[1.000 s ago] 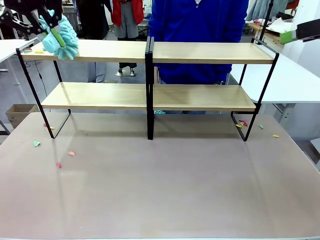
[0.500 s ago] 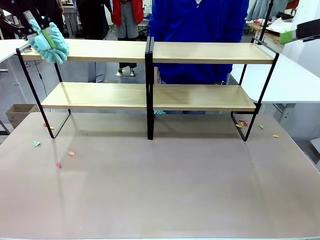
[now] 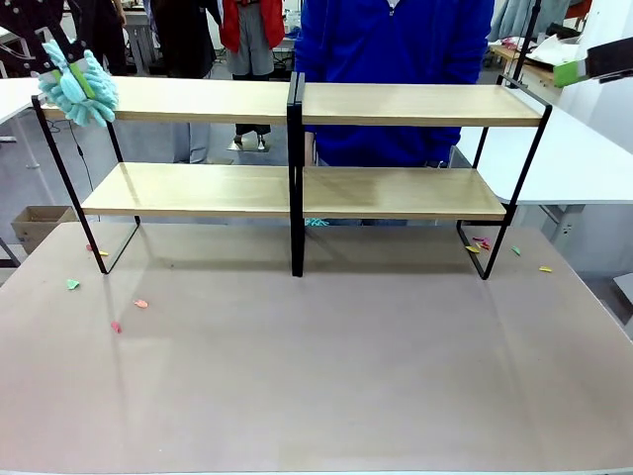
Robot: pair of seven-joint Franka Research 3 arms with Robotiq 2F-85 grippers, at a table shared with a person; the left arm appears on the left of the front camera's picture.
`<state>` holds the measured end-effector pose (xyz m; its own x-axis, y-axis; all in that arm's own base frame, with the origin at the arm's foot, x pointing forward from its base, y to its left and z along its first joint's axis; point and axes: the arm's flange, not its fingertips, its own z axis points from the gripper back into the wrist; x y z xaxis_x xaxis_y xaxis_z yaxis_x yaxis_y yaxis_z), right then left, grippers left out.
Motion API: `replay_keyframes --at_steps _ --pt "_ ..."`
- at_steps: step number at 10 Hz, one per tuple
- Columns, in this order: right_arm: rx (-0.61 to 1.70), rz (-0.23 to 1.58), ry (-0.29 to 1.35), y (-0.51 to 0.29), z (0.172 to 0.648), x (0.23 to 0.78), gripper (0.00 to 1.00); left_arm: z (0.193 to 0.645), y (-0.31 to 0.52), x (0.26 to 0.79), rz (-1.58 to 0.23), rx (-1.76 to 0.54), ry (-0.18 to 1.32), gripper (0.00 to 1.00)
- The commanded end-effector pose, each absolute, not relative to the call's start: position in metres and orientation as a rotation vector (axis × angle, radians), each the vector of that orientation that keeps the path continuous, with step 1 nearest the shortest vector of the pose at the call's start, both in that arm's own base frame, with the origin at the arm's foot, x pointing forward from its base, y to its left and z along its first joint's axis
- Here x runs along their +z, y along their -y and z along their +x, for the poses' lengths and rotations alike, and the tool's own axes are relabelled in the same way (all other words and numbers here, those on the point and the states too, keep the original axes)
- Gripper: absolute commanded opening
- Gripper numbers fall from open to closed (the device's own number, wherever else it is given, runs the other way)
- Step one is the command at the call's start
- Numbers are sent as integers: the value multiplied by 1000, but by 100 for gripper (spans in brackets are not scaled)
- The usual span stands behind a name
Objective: Clean the shelves.
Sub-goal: Clean another randomly selected level of the Shelf with the Duster.
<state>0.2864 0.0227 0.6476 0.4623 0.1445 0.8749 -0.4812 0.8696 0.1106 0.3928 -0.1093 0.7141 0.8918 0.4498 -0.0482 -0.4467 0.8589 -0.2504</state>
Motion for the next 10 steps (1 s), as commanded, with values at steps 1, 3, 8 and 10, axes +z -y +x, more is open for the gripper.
replay_keyframes --at_steps 1,3,8,10 --pt "394 374 1025 -22 286 648 100 377 103 723 -208 515 -10 12" --pt "394 374 1025 -22 286 648 100 352 95 724 -159 515 -35 12" --pt "394 374 1025 -22 286 648 100 245 53 700 -59 176 -214 12" --pt "394 374 1025 -22 286 648 100 219 35 710 -104 113 -177 12"
